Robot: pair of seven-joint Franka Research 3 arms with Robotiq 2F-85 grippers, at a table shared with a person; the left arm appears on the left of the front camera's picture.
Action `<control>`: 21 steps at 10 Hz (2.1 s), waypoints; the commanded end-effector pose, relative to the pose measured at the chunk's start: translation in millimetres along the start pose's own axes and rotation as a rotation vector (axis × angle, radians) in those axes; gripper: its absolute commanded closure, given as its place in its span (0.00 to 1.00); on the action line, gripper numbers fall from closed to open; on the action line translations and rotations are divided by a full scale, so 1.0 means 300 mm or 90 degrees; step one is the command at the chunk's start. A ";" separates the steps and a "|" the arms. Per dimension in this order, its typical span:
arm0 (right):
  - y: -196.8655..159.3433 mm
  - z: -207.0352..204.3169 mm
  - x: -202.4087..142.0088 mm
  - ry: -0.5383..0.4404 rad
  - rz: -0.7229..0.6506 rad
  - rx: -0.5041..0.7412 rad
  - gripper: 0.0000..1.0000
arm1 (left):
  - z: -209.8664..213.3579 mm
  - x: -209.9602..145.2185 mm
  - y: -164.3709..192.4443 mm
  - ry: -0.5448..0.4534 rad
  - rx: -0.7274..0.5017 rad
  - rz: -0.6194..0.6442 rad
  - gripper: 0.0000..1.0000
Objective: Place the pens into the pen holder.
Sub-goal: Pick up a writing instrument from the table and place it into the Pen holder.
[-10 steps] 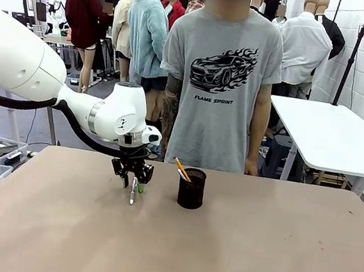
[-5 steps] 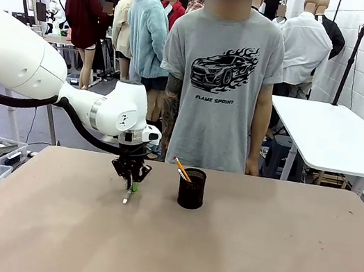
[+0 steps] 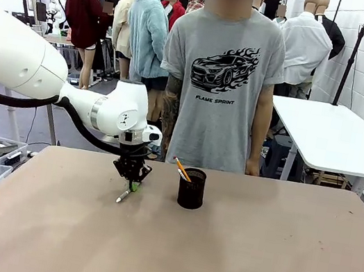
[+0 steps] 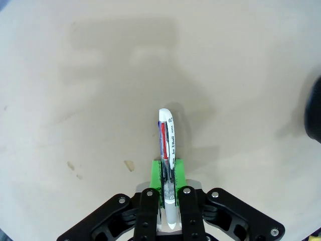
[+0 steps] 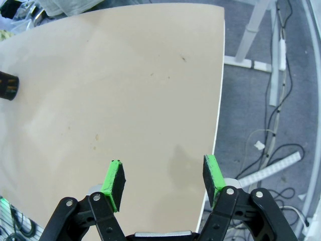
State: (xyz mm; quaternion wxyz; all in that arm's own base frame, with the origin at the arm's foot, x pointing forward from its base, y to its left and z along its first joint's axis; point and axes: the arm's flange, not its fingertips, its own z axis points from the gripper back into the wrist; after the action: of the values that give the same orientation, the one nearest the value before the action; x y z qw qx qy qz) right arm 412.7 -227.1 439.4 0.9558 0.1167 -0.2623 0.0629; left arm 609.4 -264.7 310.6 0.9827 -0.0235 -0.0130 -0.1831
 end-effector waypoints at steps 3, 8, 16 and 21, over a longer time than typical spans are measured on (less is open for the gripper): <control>-0.001 -0.004 -0.006 0.002 0.009 -0.002 0.22 | 0.137 -0.127 0.142 -0.201 -0.114 -0.130 1.00; -0.001 -0.004 -0.006 0.002 0.009 -0.002 0.22 | 0.247 -0.194 0.127 -0.495 -0.278 -0.396 1.00; -0.001 -0.004 -0.006 0.002 0.009 -0.002 0.22 | 0.329 -0.206 0.049 -0.844 -0.347 -0.537 1.00; -0.001 -0.004 -0.006 0.002 0.009 -0.002 0.22 | 0.294 -0.108 -0.040 -0.885 -0.478 -0.599 1.00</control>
State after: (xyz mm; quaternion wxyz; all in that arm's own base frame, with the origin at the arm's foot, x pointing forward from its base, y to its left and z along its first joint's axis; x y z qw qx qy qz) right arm 412.8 -227.0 439.4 0.9558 0.1167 -0.2624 0.0630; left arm 559.2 -259.5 399.4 0.5202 -0.4175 -0.5535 -0.4988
